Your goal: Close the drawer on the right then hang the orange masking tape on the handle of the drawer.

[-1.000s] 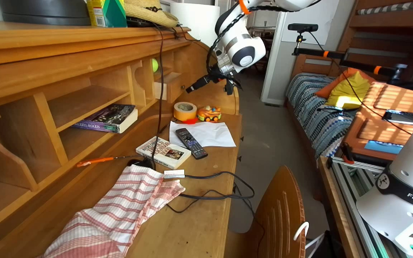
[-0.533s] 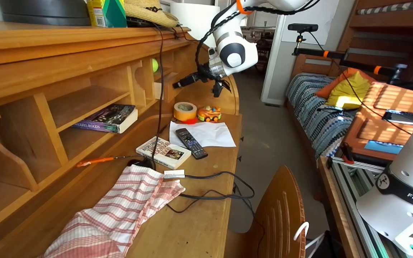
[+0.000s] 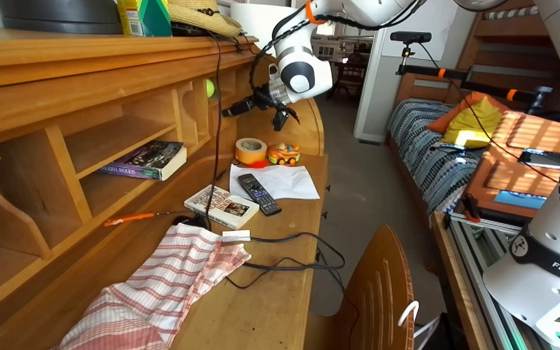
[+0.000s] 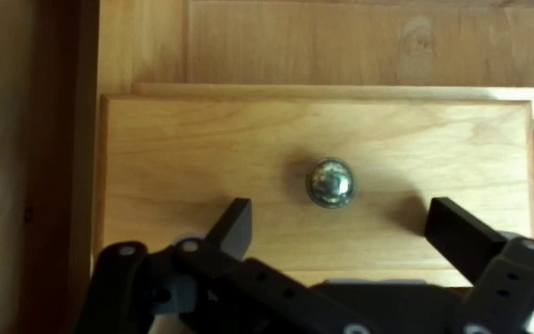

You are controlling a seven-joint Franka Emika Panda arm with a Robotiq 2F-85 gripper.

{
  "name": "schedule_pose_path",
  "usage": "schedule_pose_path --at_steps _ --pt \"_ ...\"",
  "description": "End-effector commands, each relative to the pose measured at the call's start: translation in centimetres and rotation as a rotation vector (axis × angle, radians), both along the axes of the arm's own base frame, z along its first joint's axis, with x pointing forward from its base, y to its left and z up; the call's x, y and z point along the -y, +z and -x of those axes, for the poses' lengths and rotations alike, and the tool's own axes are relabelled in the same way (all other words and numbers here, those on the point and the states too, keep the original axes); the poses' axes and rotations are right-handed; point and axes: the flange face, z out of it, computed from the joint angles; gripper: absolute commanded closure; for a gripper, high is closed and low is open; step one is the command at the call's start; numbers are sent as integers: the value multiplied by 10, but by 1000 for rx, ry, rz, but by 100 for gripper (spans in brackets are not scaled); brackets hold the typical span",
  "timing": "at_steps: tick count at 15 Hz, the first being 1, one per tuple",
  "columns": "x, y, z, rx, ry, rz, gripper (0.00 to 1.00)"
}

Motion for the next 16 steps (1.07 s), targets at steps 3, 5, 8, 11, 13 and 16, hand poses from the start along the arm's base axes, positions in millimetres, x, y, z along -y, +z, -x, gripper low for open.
schedule_pose_path --at_steps 3,5,8,11,13,16 --pt "12 -7 -20 -62 -53 27 0" --pt "19 -6 -3 -143 -85 52 0" --pt "38 -1 42 -303 -103 101 0" --pt "58 -5 76 -453 -93 130 0" --pt "67 -17 85 -559 -64 141 0" --pt "68 -30 75 -622 4 164 0"
